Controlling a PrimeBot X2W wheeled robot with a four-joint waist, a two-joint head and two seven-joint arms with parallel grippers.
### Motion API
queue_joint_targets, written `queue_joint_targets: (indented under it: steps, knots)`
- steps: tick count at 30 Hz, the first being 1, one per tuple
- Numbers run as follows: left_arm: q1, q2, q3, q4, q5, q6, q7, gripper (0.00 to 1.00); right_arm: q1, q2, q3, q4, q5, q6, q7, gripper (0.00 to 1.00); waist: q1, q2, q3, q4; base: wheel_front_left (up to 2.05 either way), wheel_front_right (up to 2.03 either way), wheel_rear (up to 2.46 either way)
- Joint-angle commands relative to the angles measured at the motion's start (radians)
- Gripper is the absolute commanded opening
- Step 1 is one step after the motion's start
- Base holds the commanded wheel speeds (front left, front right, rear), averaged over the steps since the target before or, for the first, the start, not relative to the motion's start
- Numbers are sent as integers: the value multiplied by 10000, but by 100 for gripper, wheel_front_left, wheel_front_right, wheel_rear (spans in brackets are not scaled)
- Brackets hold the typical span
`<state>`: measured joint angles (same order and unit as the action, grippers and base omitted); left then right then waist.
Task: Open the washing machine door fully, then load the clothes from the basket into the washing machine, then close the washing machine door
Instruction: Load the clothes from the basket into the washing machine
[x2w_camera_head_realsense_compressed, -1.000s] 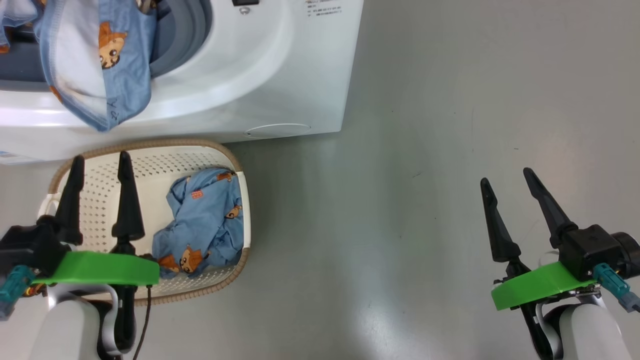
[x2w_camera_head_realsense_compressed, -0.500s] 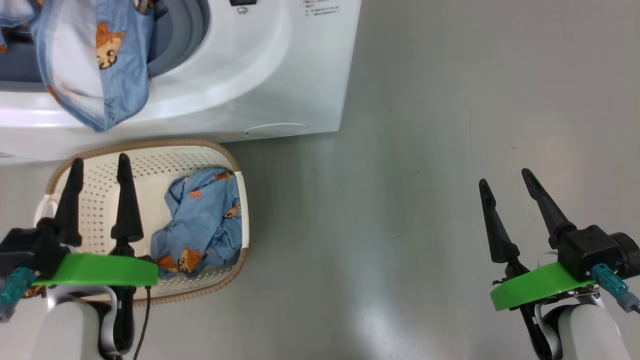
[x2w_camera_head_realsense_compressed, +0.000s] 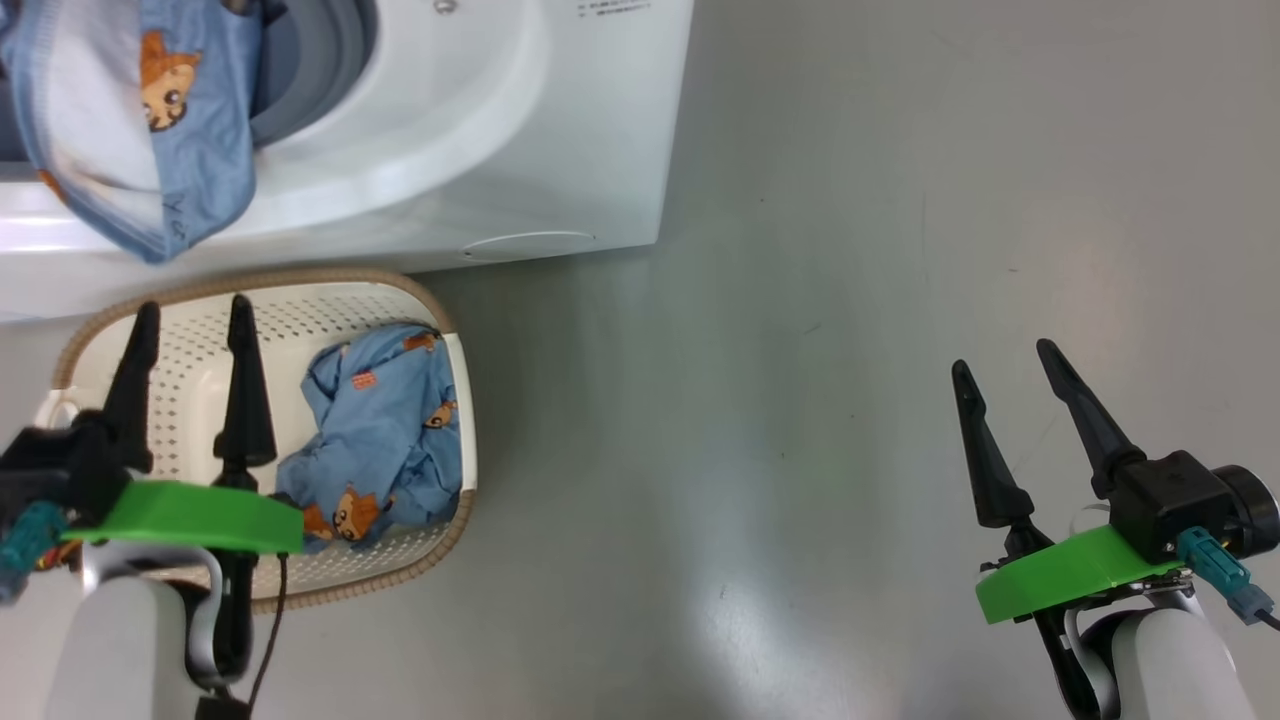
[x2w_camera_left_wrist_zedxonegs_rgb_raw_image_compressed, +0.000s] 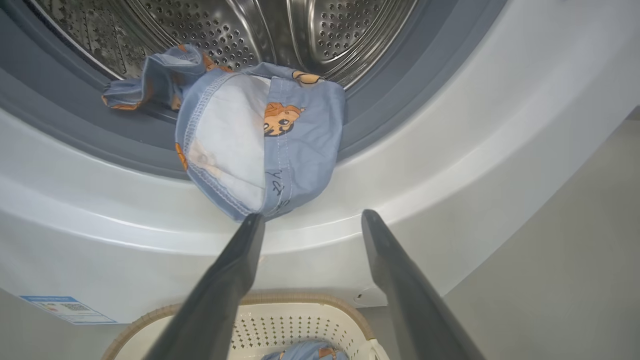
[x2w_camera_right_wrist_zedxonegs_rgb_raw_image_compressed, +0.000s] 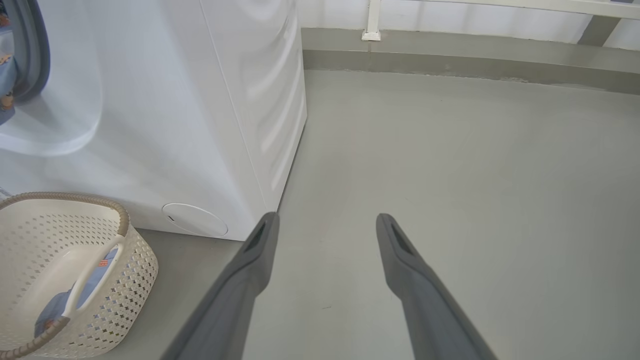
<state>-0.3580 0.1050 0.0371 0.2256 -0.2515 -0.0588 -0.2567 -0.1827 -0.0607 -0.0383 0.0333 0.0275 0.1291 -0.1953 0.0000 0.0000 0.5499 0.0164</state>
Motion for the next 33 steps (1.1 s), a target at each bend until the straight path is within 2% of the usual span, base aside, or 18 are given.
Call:
queue_joint_targets:
  steps: [1,13,24,32,33]
  knots:
    - [-165,380,314,-9,146,16,-44,100,74,38,264,-180,-49,16,-68,100,0,0,72,-58,0,0,0]
    - [-1990,965,87,1633,679,422,359,100,-157,77,363,-7,-63,16,-198,100,0,0,410,-291,0,0,0]
    - [-3431,1442,-93,3320,898,574,770,100,-338,96,464,129,-62,16,-309,100,0,0,638,-544,0,0,0]
    - [-4242,1627,-118,4510,823,573,645,100,-425,101,515,261,-18,16,-389,100,0,0,754,-699,0,0,0]
    - [-4308,1634,-104,4629,780,550,609,74,-433,102,519,277,-6,16,-398,100,0,0,758,-715,0,0,0]
